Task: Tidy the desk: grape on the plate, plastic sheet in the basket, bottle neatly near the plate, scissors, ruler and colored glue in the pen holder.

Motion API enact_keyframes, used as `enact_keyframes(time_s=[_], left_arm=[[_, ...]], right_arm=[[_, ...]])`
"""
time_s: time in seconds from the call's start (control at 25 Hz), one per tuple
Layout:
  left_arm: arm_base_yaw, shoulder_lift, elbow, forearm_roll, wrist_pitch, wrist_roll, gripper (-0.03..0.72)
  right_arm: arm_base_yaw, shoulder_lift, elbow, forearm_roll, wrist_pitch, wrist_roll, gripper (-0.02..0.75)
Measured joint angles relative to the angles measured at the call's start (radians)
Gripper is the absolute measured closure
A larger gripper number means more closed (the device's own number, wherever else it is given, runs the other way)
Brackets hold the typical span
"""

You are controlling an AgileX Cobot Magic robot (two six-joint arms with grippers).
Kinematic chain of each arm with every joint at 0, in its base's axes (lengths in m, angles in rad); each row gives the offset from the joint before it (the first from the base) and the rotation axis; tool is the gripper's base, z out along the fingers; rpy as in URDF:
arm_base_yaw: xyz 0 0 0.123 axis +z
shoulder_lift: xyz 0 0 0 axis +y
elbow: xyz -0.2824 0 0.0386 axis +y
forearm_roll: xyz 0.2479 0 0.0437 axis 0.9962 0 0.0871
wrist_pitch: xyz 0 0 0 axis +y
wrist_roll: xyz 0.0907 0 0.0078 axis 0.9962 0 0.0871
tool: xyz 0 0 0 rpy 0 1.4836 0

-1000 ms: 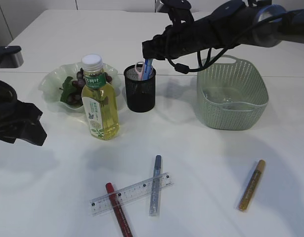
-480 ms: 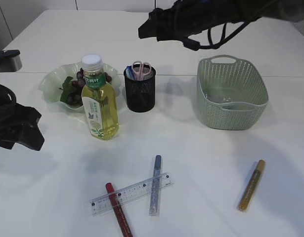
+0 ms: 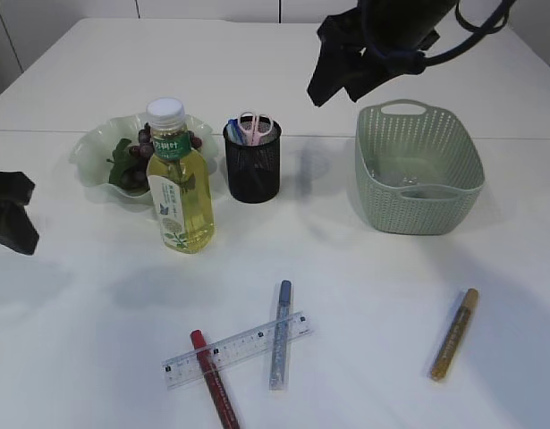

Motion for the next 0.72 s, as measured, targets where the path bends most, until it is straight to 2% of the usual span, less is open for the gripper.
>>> enact_keyframes(time_s=[0.2,0.44,0.72], left_arm=[[0.094,0.0,0.0,0.014,0.002,-0.006,0.249],[0.104,0.0,0.0,0.01,-0.001,-0.011,0.249],[0.104,0.0,0.0,0.001,-0.024,-0.013,0.251]], right_arm=[[0.045,-0.038,0.019,-0.06,0.024,0.032,0.258],[0.194,-0.066,0.139,-0.166,0.028,0.05,0.259],[0.378,-0.066,0.314,-0.231,0.028,0.021,0.26]])
